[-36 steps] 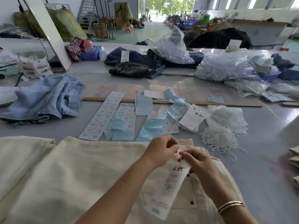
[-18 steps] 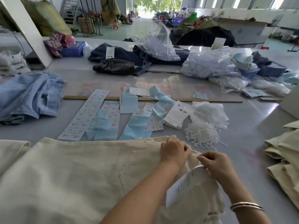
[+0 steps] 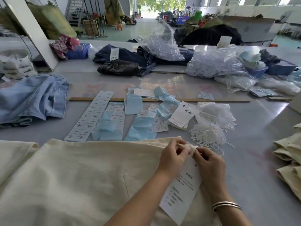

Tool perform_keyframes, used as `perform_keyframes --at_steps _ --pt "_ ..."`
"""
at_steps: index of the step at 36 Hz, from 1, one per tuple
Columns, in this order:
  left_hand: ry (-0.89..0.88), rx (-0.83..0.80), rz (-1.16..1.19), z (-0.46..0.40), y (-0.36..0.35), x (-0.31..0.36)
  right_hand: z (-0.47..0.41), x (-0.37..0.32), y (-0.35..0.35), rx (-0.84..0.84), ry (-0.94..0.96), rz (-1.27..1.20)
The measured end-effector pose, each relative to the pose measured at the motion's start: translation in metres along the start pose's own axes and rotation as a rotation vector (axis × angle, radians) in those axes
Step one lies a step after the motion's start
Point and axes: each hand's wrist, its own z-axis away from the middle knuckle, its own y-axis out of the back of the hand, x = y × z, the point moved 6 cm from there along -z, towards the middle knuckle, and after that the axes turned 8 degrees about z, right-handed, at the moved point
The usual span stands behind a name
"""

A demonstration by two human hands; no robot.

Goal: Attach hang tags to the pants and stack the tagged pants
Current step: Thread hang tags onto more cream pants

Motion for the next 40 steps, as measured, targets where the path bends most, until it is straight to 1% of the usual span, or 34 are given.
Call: perform_keyframes --at_steps 3,5,7,9,11,13,16,19,21,24,25,28,30,35,40 --pt "0.178 -0.029 0.078 -0.007 0.003 -0.006 0.004 -0.001 -0.003 0.009 0.003 -0.048" --pt "0.261 -0.072 0.136 -0.008 0.001 -0.006 0.004 -0.004 -0.004 0.004 0.013 -0.063" --pt "0.267 -0.060 0.129 -0.010 0.002 -0.005 0.005 -0.007 -0.005 -0.007 0.026 -0.083" --pt "0.255 -0.008 0.157 -0.011 0.003 -0.006 0.005 -0.011 -0.004 -0.024 0.046 -0.082" --pt "0.270 0.043 0.249 -0.010 0.004 -0.008 0.001 -0.014 -0.002 -0.074 0.063 -0.045" --pt "0.331 0.100 0.353 -0.009 0.008 -0.012 -0.005 -0.011 0.005 -0.157 0.039 -0.023" --pt "0.396 0.137 0.438 -0.008 0.016 -0.014 -0.009 -0.004 0.024 -0.286 -0.068 -0.173" --pt "0.407 0.093 0.488 -0.011 0.017 -0.008 -0.007 0.000 0.040 -0.364 -0.161 -0.347" --pt "0.385 0.052 0.512 -0.012 0.016 -0.001 -0.006 -0.001 0.045 -0.371 -0.207 -0.475" --pt "0.324 -0.057 0.590 -0.011 0.011 0.015 -0.006 -0.011 0.048 -0.357 -0.249 -0.624" --pt "0.288 -0.099 0.554 -0.010 0.010 0.020 -0.007 -0.014 0.048 -0.357 -0.259 -0.660" --pt "0.136 -0.220 0.318 -0.006 0.005 0.033 -0.007 -0.024 0.043 -0.374 -0.276 -0.707" --pt "0.066 -0.287 0.227 -0.004 0.001 0.040 -0.007 -0.031 0.039 -0.395 -0.272 -0.727" --pt "-0.074 -0.317 0.017 0.000 0.008 0.054 -0.010 -0.035 0.035 -0.322 -0.226 -0.756" --pt "-0.151 -0.338 -0.135 0.006 0.014 0.058 -0.007 -0.032 0.024 -0.324 -0.241 -0.787"
